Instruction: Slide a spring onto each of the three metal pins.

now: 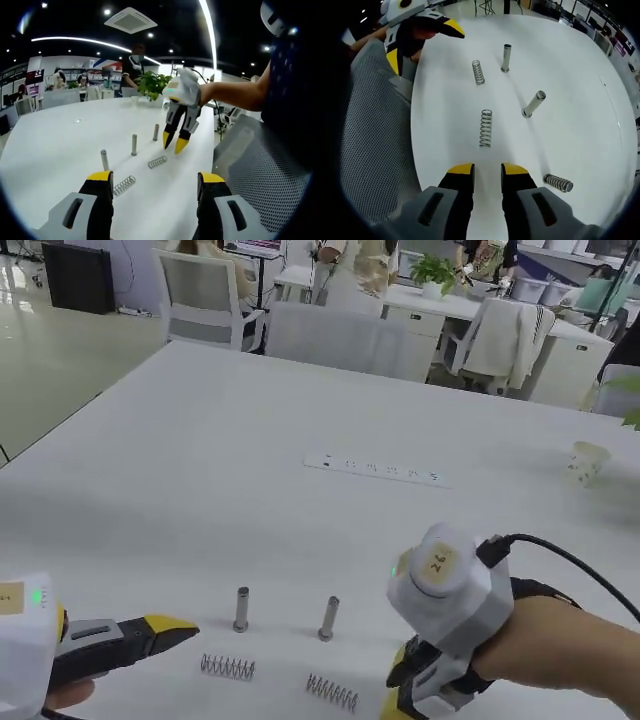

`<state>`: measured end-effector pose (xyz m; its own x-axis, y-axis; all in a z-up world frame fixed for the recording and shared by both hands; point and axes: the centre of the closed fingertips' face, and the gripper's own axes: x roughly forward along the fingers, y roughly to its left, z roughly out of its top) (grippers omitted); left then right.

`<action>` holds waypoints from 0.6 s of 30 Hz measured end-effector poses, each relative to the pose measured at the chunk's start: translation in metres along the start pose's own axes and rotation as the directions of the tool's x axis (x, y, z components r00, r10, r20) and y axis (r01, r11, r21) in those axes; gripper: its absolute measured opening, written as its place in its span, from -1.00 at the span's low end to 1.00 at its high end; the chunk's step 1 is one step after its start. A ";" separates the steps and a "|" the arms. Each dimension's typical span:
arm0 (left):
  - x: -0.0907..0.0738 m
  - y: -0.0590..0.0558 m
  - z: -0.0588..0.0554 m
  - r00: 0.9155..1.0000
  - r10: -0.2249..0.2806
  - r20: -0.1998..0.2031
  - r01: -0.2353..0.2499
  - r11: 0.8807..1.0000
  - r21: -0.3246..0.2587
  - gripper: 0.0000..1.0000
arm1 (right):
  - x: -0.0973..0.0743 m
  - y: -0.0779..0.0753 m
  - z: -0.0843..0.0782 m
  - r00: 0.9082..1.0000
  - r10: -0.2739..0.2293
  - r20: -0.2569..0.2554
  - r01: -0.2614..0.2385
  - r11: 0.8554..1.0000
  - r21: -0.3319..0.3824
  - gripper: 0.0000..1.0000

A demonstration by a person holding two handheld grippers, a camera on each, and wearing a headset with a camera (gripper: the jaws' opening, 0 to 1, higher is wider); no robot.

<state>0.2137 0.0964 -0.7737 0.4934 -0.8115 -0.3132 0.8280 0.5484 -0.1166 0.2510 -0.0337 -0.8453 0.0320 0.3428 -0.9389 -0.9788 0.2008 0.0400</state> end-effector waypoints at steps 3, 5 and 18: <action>0.000 0.000 -0.001 1.000 0.000 -0.003 0.000 1.000 0.001 0.26 | 0.003 0.002 0.005 1.000 0.003 0.007 -0.003 1.000 -0.009 -0.62; 0.000 -0.001 0.000 1.000 -0.002 -0.003 0.002 1.000 0.001 0.26 | 0.005 0.003 0.009 1.000 0.008 0.009 -0.008 1.000 -0.015 -0.62; 0.003 -0.002 -0.001 1.000 -0.008 -0.005 0.008 1.000 -0.002 0.25 | 0.020 0.004 0.022 1.000 0.014 0.008 -0.014 0.999 -0.038 -0.68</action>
<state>0.2134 0.0927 -0.7757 0.4858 -0.8147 -0.3167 0.8313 0.5426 -0.1206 0.2523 -0.0056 -0.8559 0.0195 0.3526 -0.9356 -0.9862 0.1607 0.0401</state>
